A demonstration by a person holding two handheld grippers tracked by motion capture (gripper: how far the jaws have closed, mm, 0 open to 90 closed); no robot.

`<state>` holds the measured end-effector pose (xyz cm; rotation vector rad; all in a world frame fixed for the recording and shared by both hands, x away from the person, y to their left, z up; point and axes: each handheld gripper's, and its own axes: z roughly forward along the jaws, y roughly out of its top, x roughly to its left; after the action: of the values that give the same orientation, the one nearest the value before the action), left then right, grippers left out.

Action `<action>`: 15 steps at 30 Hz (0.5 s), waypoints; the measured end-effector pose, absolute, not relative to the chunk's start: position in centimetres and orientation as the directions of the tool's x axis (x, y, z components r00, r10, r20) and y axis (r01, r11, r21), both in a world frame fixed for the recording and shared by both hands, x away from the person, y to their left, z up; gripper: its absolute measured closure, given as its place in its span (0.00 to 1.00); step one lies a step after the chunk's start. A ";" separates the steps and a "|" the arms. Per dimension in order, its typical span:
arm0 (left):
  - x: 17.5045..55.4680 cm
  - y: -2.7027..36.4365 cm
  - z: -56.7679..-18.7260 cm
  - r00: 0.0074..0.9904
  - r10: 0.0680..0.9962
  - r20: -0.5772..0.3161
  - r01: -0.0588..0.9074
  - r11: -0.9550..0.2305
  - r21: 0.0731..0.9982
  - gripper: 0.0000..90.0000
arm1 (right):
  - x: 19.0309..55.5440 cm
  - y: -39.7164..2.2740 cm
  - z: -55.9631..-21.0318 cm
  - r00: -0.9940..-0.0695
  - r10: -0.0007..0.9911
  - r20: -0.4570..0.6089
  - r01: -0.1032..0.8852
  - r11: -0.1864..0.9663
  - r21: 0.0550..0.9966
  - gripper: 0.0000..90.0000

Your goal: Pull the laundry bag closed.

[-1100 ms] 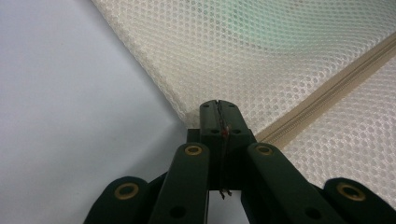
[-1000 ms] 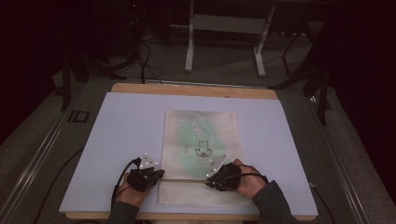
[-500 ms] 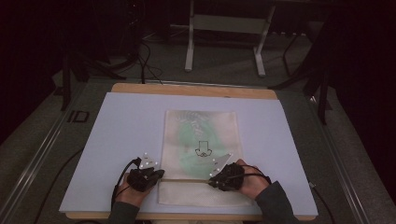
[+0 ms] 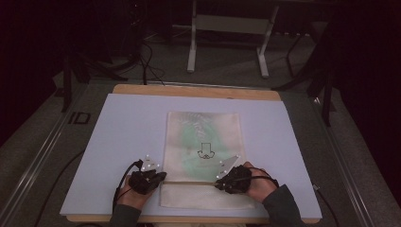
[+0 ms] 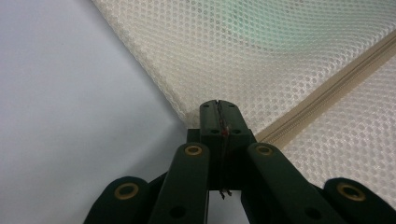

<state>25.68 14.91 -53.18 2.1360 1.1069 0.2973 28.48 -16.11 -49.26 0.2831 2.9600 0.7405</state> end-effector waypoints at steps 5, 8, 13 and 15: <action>25.7 14.9 -53.2 0.608 0.786 -0.110 0.625 -0.388 0.677 0.99 | 28.4 -16.5 -49.3 -0.978 0.208 -0.026 0.171 0.863 0.475 0.91; 25.7 14.9 -53.2 0.609 0.786 -0.111 0.625 -0.389 0.677 0.99 | 28.4 -16.7 -49.3 -0.977 0.214 -0.025 0.176 0.861 0.476 0.91; 25.7 14.9 -53.2 0.609 0.785 -0.111 0.625 -0.389 0.677 0.99 | 28.4 -17.2 -49.3 -0.974 0.225 -0.019 0.188 0.855 0.484 0.91; 25.7 14.9 -53.2 0.609 0.785 -0.111 0.625 -0.389 0.677 0.99 | 28.4 -17.2 -49.3 -0.975 0.223 -0.023 0.185 0.858 0.480 0.91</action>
<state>25.70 14.93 -53.18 2.1367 1.1055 0.2963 28.38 -17.22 -49.31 0.3244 2.9529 0.7509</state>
